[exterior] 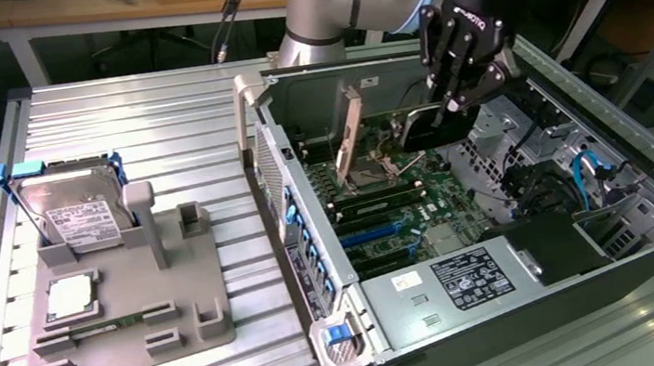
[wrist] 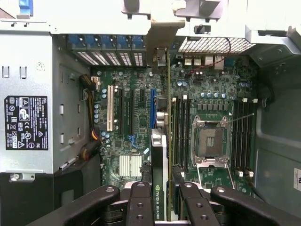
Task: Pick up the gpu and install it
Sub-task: 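Insert the gpu into the slot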
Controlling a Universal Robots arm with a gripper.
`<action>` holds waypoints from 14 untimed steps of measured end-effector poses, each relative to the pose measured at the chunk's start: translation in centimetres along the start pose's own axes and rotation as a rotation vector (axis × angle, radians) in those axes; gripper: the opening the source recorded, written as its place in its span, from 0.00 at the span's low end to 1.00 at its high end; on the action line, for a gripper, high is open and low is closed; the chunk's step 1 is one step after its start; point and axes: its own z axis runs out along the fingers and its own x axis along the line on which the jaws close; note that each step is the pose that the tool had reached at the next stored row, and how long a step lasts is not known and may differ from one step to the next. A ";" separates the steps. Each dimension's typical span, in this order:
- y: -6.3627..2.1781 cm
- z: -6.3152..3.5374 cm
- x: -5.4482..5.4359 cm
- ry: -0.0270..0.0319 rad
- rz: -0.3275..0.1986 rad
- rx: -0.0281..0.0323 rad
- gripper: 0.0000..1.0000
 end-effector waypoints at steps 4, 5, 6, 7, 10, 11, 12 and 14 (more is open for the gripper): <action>-0.01 0.14 -0.1 0.0000 0.000 0.0000 0.27; -0.01 0.17 -0.1 0.0001 0.000 0.0000 0.27; -0.02 0.21 -0.1 0.0001 -0.001 0.0001 0.27; -0.02 0.24 -0.1 0.0001 -0.001 0.0001 0.27; -0.03 0.33 -0.1 0.0001 -0.002 0.0001 0.27; -0.03 0.37 -0.1 0.0001 -0.002 0.0001 0.27; -0.04 0.39 -0.1 0.0001 -0.002 0.0001 0.27; -0.04 0.44 -0.1 0.0001 -0.002 0.0002 0.27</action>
